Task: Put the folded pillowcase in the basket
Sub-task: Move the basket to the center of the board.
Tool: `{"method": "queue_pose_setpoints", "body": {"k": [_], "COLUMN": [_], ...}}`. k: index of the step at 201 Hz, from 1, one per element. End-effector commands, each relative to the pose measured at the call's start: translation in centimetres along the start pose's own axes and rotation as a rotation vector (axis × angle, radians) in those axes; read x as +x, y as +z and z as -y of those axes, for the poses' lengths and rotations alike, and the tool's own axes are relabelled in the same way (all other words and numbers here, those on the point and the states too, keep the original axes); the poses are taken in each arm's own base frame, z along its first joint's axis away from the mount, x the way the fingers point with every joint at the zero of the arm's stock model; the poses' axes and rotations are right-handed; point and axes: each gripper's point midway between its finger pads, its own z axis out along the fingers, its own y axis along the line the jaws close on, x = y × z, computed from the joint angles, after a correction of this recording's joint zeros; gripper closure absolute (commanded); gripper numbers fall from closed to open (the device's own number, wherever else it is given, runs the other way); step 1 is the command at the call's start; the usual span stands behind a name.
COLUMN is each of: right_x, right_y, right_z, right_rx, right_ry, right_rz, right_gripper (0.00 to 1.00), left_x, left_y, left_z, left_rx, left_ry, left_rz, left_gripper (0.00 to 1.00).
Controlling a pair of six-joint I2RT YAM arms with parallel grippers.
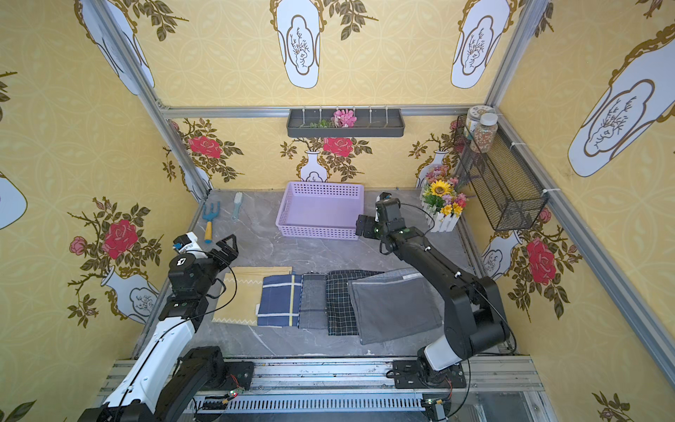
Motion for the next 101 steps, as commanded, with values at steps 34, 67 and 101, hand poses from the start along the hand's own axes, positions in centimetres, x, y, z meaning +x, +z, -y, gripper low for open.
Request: {"method": "queue_pose_setpoints", "body": {"k": [34, 67, 101], "right_x": [0.5, 0.8, 1.4], "right_y": [5.4, 7.5, 9.0], "right_z": [-0.2, 0.3, 1.0], "right_rx": [0.069, 0.114, 0.149], "right_ry": [0.015, 0.014, -0.004], "right_rz": [-0.128, -0.168, -0.205], "right_gripper": [0.26, 0.39, 0.55], "left_x": [3.7, 5.9, 7.8], "left_y": [0.0, 0.3, 0.4], "left_z": [3.1, 4.9, 6.4], "left_rx": [0.146, 0.19, 0.221], "left_ry": [0.009, 0.021, 0.026], "left_rz": [-0.142, -0.209, -0.257], "left_gripper": [0.0, 0.0, 0.0]}}
